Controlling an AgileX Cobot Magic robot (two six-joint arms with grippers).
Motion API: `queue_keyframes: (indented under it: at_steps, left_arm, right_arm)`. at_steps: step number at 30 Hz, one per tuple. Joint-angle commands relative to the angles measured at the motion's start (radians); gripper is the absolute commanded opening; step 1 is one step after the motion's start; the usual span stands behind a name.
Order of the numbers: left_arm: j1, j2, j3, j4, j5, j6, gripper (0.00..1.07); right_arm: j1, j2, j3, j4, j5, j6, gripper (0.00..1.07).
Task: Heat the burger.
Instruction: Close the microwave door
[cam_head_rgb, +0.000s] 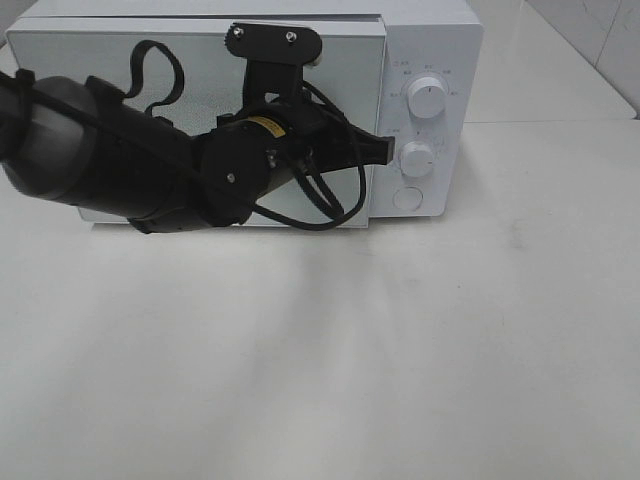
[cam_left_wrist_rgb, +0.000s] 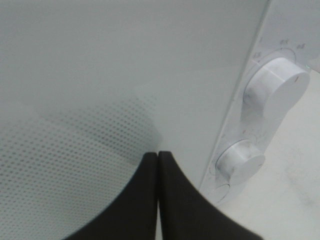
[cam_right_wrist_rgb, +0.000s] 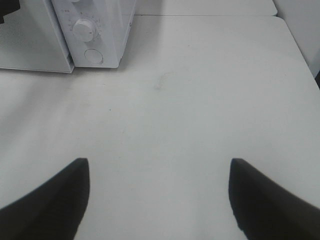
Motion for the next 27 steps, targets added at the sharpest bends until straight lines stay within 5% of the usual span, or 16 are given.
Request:
queue_keyframes:
  at_steps: [1, 19, 27]
  left_arm:
    - [0.03, 0.03, -0.068, -0.048, -0.027, 0.025, 0.0]
    - [0.115, 0.026, -0.098, -0.027, 0.0, 0.017, 0.0]
    - [0.079, -0.022, -0.095, -0.019, 0.276, 0.024, 0.04]
  right_arm:
    - [-0.004, -0.027, 0.002, -0.004, -0.012, 0.005, 0.75]
    - [-0.004, -0.027, 0.002, -0.004, -0.012, 0.005, 0.75]
    - [-0.004, -0.027, 0.002, -0.004, -0.012, 0.005, 0.75]
